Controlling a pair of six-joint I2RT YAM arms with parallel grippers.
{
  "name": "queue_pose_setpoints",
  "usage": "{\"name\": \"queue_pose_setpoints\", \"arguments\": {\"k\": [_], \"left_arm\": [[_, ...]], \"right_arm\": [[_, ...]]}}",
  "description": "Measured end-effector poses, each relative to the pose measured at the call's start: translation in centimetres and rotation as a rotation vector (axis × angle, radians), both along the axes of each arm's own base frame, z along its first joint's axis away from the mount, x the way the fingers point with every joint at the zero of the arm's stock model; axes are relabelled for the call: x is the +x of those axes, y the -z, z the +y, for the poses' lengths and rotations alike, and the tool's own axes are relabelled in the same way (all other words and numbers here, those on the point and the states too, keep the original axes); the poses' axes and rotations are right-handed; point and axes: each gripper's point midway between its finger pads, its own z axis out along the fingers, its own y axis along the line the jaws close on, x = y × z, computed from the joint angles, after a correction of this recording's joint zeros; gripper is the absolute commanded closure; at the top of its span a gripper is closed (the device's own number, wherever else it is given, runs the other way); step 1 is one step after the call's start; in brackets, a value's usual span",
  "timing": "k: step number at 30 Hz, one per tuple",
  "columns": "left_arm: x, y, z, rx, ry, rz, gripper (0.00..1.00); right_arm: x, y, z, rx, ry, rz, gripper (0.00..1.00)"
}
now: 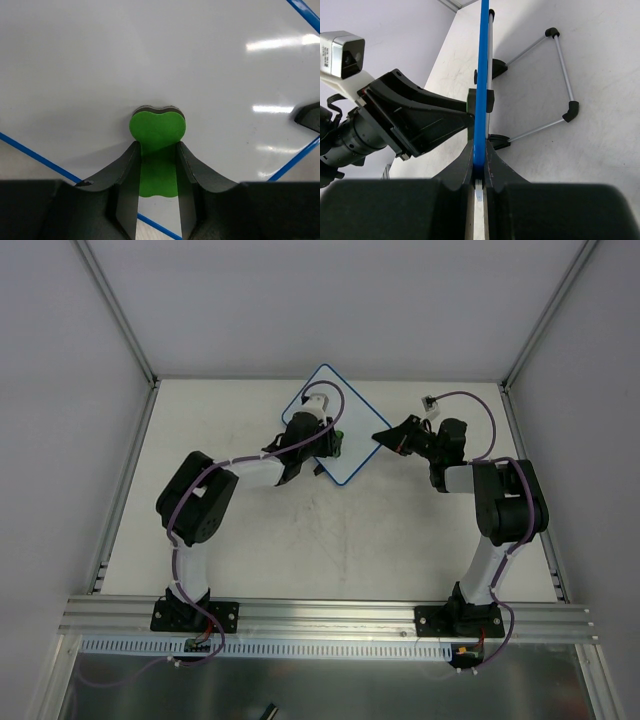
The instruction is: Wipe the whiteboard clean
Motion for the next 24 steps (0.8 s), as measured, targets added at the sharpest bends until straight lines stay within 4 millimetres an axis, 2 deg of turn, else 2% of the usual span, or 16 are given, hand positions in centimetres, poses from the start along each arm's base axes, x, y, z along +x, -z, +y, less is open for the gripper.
{"name": "queue_pose_setpoints", "arguments": {"k": [10,24], "left_arm": [[-2.3,-1.0,-3.3,0.087,0.123,-0.079,1.0],[-2.3,-0.9,-3.2,0.1,0.08,-0.068,1.0]], "right_arm": [[0.0,0.0,0.0,0.001,0.001,0.002,1.0],[0.0,0.1,-0.1,0.002,0.002,0.003,1.0]]}}
